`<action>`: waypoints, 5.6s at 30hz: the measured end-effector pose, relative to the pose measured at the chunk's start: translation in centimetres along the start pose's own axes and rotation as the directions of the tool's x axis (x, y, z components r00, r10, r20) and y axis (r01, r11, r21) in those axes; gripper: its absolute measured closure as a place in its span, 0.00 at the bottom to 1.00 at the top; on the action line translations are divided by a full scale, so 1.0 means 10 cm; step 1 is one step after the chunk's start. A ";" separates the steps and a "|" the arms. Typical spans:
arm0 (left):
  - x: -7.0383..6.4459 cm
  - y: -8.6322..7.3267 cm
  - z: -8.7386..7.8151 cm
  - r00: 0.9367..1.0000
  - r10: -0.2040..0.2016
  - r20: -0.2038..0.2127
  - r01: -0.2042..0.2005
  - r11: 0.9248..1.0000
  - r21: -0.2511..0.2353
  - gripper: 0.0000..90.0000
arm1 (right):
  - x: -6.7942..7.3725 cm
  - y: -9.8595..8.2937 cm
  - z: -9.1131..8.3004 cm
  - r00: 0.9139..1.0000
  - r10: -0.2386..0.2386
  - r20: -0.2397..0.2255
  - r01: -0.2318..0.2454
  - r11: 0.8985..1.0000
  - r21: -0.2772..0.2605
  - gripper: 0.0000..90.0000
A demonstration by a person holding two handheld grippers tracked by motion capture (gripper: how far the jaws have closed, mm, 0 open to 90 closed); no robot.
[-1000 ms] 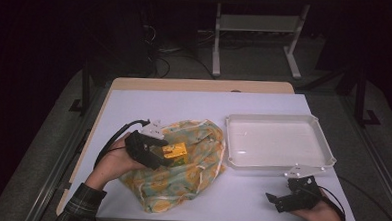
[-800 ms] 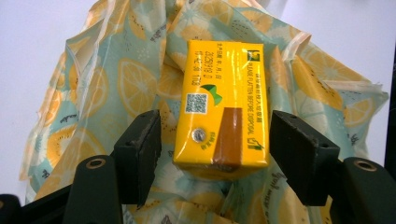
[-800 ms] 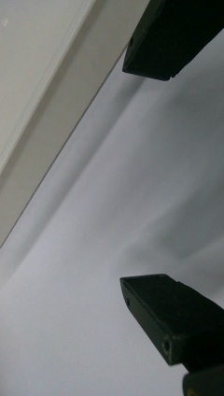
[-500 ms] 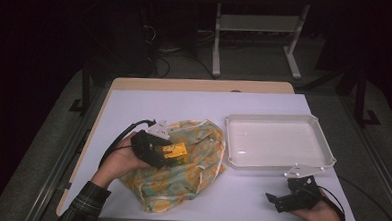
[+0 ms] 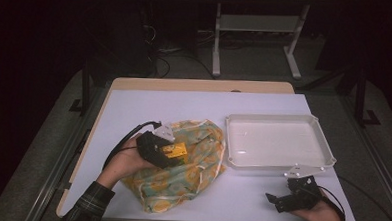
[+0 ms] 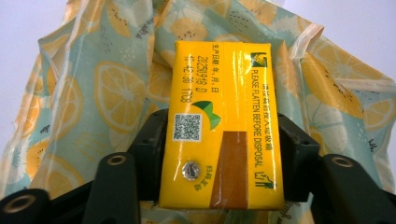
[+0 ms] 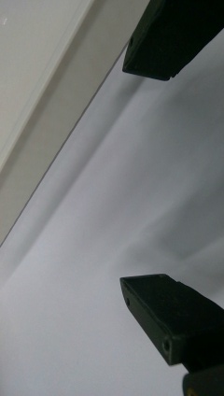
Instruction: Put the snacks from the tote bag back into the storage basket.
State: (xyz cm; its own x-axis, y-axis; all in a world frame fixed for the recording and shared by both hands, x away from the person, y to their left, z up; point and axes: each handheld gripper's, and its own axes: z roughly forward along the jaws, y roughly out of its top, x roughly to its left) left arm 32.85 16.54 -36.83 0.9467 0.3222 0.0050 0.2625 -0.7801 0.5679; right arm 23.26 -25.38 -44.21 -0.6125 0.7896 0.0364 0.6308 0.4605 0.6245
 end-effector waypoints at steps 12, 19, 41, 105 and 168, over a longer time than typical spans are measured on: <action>0.00 0.01 0.00 1.000 0.020 -0.020 -0.020 1.000 0.012 0.57 | 0.00 0.00 0.00 1.000 0.000 0.002 0.000 1.000 -0.001 0.00; 0.00 0.03 -0.01 1.000 0.015 -0.023 -0.015 1.000 0.000 0.57 | -0.01 0.00 0.00 1.000 -0.001 0.001 0.001 1.000 -0.006 0.00; 0.02 0.06 -0.14 0.998 -0.056 -0.034 0.054 0.997 -0.060 0.57 | -0.01 0.00 0.00 1.000 0.000 -0.001 0.000 1.000 -0.008 0.00; -0.03 0.84 -0.22 0.999 -0.040 -0.005 0.038 0.980 -0.196 0.58 | 0.01 0.01 -0.01 1.000 0.010 -0.019 -0.010 1.000 -0.007 0.00; -0.26 1.58 0.46 0.999 -0.045 0.021 0.049 0.963 -0.265 0.58 | 0.02 0.01 -0.02 1.000 0.007 -0.029 -0.008 1.000 -0.017 0.00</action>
State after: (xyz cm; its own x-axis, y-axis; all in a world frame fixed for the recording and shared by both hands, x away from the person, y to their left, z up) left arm 35.42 0.93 -31.66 0.9376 0.3457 -0.0382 0.2498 -0.5931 0.7654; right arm 23.12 -25.24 -43.98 -0.6218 0.7806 0.0639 0.6271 0.4473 0.6377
